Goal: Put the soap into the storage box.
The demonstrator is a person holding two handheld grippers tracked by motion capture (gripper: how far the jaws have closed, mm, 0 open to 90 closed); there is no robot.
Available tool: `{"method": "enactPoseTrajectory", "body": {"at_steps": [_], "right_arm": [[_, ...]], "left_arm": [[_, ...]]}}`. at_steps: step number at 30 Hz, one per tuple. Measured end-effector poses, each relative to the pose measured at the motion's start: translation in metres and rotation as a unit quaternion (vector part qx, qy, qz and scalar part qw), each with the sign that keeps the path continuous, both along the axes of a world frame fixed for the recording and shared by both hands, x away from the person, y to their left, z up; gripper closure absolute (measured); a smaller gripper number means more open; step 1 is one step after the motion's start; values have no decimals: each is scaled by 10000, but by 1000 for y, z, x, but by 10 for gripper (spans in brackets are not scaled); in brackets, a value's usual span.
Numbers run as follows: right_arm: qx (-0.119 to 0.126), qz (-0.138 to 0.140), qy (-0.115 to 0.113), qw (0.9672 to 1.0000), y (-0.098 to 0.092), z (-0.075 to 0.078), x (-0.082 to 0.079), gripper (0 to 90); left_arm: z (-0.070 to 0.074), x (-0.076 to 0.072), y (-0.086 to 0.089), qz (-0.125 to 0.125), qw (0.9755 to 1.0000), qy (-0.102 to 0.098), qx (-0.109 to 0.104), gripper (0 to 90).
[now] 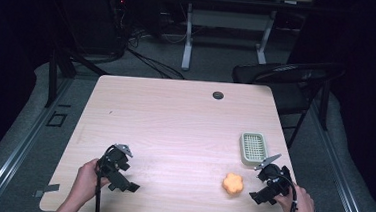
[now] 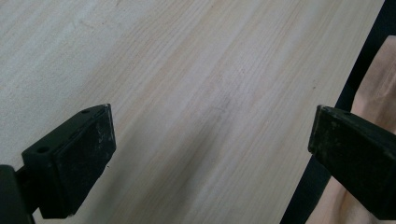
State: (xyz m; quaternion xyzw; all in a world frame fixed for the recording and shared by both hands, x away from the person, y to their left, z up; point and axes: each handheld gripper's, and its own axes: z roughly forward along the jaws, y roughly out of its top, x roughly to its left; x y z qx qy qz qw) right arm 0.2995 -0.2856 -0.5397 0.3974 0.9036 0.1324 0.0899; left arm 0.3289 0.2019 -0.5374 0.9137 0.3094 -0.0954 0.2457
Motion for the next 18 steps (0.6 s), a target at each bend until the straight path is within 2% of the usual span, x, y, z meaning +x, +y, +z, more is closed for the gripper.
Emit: {"method": "enactPoseTrajectory", "body": {"at_steps": [2, 6, 8, 11, 13, 14, 15, 16, 18], "right_arm": [[-33, -4, 5, 10000, 0, 0, 0, 0], [-37, -17, -149, 9999, 4, 5, 1, 0], [19, 0, -219, 9998, 7, 8, 1, 0], [65, -38, -288, 9996, 12, 11, 0, 0], [-206, -95, -229, 9995, 17, 10, 0, 0], [-206, -95, -229, 9995, 17, 10, 0, 0], [-228, -94, -136, 9996, 18, 8, 1, 0], [-63, -52, 25, 10000, 20, 5, 2, 0], [-87, -57, 18, 9999, 21, 5, 2, 0]], "left_arm": [[0, 0, 0, -4, 10000, -8, 15, 10], [1, -2, 2, 26, 10000, -44, -13, 11], [2, -2, 2, 41, 9999, -91, 27, 11], [2, -2, 1, -27, 10000, -47, -10, 11], [2, -2, 1, -30, 10000, -61, -5, 12], [2, -1, 1, -33, 10000, -50, -5, 12], [2, -1, 0, -29, 10000, -53, -2, 12], [2, -1, 0, -33, 10000, -47, -9, 12], [2, -2, 1, -39, 10000, -47, -12, 12]]}}
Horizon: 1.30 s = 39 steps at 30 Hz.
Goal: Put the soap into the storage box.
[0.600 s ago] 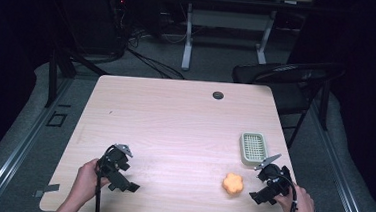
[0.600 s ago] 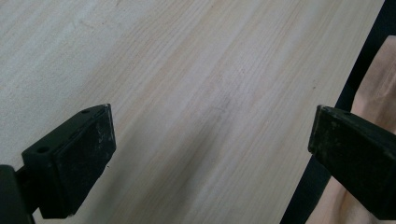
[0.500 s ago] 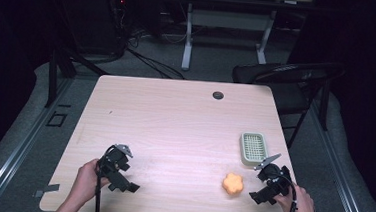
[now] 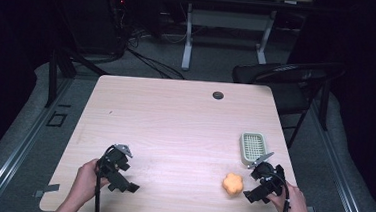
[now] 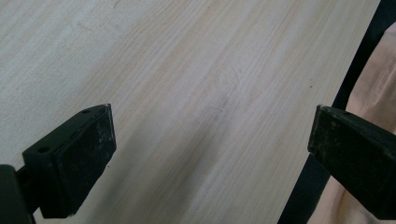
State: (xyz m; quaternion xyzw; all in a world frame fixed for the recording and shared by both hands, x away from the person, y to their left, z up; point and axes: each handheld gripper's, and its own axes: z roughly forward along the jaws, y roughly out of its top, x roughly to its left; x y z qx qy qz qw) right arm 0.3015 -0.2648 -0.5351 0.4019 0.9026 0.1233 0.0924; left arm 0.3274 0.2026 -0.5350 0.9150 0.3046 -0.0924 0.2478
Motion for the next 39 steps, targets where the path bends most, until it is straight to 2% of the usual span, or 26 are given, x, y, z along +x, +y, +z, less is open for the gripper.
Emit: {"method": "enactPoseTrajectory", "body": {"at_steps": [2, 3, 4, 6, 7, 8, 12, 15, 25, 26, 27, 28, 29, 32, 33, 39], "right_arm": [[35, 46, 3, 10000, 3, 0, 0, 0], [166, -7, -26, 9999, 4, -2, 0, 4], [-99, 41, 1, 9999, 5, 0, 0, 41], [-84, 73, 22, 9999, 7, 1, -1, 67], [13, 135, 47, 9999, 7, 1, -2, 66], [122, 196, 64, 9997, 9, 1, -3, 28], [96, 302, 138, 9994, 10, 3, -3, 0], [230, 364, 118, 9990, 12, 4, -4, 0], [157, 542, 150, 9983, 27, 4, -5, 0], [243, 532, 159, 9982, 29, 4, -5, 0], [139, 570, 149, 9982, 30, 5, -4, 0], [210, 580, 112, 9980, 32, 4, -4, 0], [128, 630, 95, 9979, 35, 6, -3, 0], [167, 639, 63, 9978, 39, 5, -2, 0], [33, 701, -2, 9975, 41, 5, -1, 0], [-41, 847, 44, 9964, 50, 1, 4, 0]], "left_arm": [[0, 0, 0, 10, 10000, -8, -13, 12], [0, 0, 0, 8, 10000, -8, -8, 12], [0, 0, 0, -3, 10000, -1, 0, 11], [0, 0, 0, -10, 10000, -8, -11, 11], [0, -1, 0, -14, 10000, -8, -8, 11], [0, 0, 0, -16, 10000, -4, -3, 11], [0, 0, 0, -11, 10000, -14, 0, 11], [1, 0, -1, -16, 10000, -17, 1, 11], [1, 0, 0, -16, 10000, -18, -3, 11], [0, 0, 0, -14, 10000, -17, -3, 11], [0, 0, -1, -17, 10000, -22, -4, 11], [0, 0, -1, -13, 10000, -24, -6, 11], [0, 0, -1, -14, 10000, -24, -8, 11], [0, 0, -1, 12, 10000, -23, -46, 6], [0, 0, -1, 13, 10000, -12, -40, 6], [-1, 0, -1, 17, 10000, 5, -31, 6]]}}
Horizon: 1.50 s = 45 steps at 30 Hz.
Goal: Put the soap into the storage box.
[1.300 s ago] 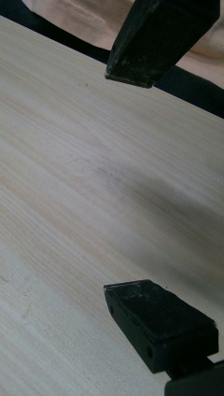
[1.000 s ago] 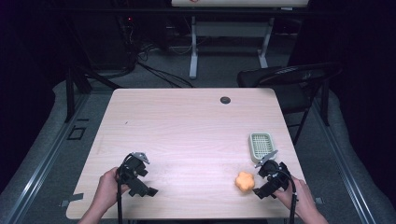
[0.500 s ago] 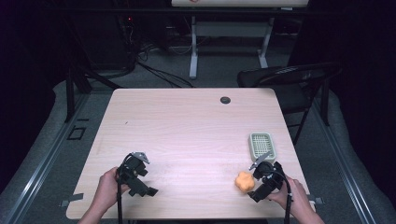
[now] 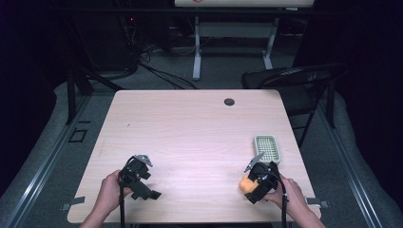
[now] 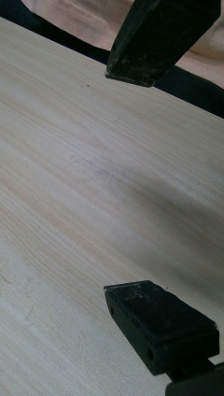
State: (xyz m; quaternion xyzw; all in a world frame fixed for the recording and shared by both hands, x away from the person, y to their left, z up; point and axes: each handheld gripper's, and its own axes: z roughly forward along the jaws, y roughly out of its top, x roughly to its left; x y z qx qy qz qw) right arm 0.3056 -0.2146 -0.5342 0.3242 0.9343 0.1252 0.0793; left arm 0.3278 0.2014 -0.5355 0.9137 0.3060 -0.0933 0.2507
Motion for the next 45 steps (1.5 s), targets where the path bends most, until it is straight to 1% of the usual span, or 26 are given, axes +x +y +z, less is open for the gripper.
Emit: {"method": "enactPoseTrajectory", "body": {"at_steps": [1, 2, 3, 4, 6, 7, 10, 11, 14, 15, 16, 17, 18, 20, 22, 23, 25, 26, 28, 30, 32, 35, 38, 42, 45], "right_arm": [[-47, 18, -11, 10000, 2, 0, 0, 0], [-11, 25, -2, 10000, 2, -1, 0, 0], [-96, 44, -27, 9999, 3, -1, 1, 0], [-105, 73, 17, 9999, 4, -2, 2, 0], [-92, 60, 20, 9999, 5, -3, 3, 0], [-111, 120, 53, 9999, 6, -5, 5, 0], [-162, 156, 42, 9997, 7, -6, 6, 0], [-141, 163, 84, 9997, 8, -6, 6, 0], [-145, 174, 96, 9997, 10, -7, 7, 0], [-162, 189, 68, 9997, 10, -7, 7, 0], [-158, 192, 76, 9997, 10, -7, 7, 8], [-113, 195, 79, 9997, 9, -7, 7, 42], [-10, 230, 64, 9997, 9, -6, 6, 81], [-34, 238, 78, 9997, 9, -6, 6, 83], [-73, 266, 67, 9996, 9, -6, 6, 107], [-22, 255, 102, 9996, 10, -7, 6, 118], [-11, 243, 88, 9997, 9, -7, 6, 132], [-54, 239, 74, 9997, 9, -7, 6, 143], [20, 193, 69, 9998, 10, -9, 6, 154], [-53, 195, 73, 9998, 10, -9, 6, 184], [-18, 171, 91, 9998, 10, -11, 6, 195], [-94, 158, 61, 9998, 11, -11, 6, 218], [-112, 126, 50, 9998, 11, -11, 7, 238], [-37, 86, 45, 9999, 11, -12, 6, 240], [-137, 115, -13, 9998, 12, -12, 6, 242]], "left_arm": [[0, 0, 0, 2, 10000, -2, -1, 6], [0, 0, 0, -6, 10000, -1, -15, 4], [0, 0, 1, -5, 10000, 1, -43, 1], [0, 0, 0, 3, 10000, -12, -61, 1], [0, 0, 0, -1, 10000, -9, -59, 1], [0, 0, 1, 7, 10000, -12, -66, 1], [0, 1, 1, 13, 10000, 0, -55, 1], [0, 0, 1, 13, 10000, -4, -56, 1], [0, 0, 1, 4, 10000, -2, -69, 1], [0, 0, 1, 4, 10000, -1, -76, 1], [0, 0, 1, 2, 10000, -3, -76, 1], [0, 0, 1, 5, 10000, -4, -79, 1], [0, 0, 1, 11, 10000, -10, -75, 1], [0, 1, 1, 10, 10000, -5, -73, 1], [0, 0, 1, 5, 10000, -17, -74, 1], [0, 0, 1, 3, 10000, -16, -77, 1], [0, 0, 1, 6, 10000, -17, -76, 1], [0, 0, 1, 6, 10000, -14, -73, 1], [0, 0, 1, 5, 10000, -20, -72, 1], [0, 0, 1, 2, 10000, -19, -70, 1], [0, 0, 1, 0, 10000, -19, -67, 1], [0, 0, 1, 0, 10000, -18, -66, 1], [0, 0, 1, 0, 10000, -14, -60, 1], [0, 0, 1, 3, 10000, -9, -45, 1], [0, 0, 0, -11, 10000, -4, -25, 2]]}}
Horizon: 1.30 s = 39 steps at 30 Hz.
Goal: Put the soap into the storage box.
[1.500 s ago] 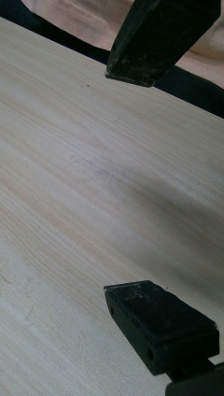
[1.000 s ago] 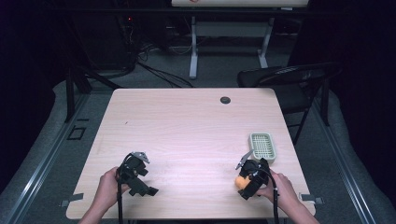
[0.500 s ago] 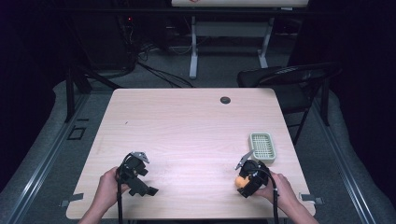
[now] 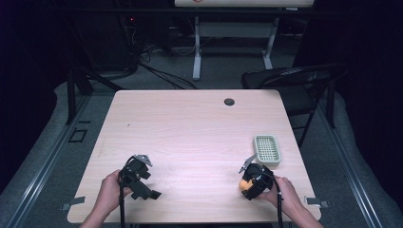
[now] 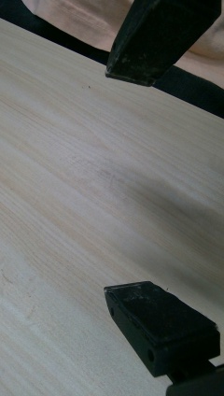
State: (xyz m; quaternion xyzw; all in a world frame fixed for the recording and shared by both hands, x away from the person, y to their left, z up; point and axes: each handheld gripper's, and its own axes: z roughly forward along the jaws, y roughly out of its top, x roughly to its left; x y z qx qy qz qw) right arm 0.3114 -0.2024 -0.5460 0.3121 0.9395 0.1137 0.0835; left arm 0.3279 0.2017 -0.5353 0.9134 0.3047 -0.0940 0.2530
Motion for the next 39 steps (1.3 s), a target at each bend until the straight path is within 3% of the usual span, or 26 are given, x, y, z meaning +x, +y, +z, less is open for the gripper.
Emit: {"method": "enactPoseTrajectory", "body": {"at_steps": [18, 26, 39], "right_arm": [[136, -108, 29, 9998, 0, 3, 0, 249], [-39, -76, 73, 9999, -1, 2, 1, 247], [91, -175, 91, 9998, 1, -3, 2, 240]], "left_arm": [[0, 0, 1, 2, 10000, -16, -15, 2], [0, 0, 1, 5, 10000, -6, -1, 3], [0, 0, 0, 8, 10000, 9, 35, 4]]}}
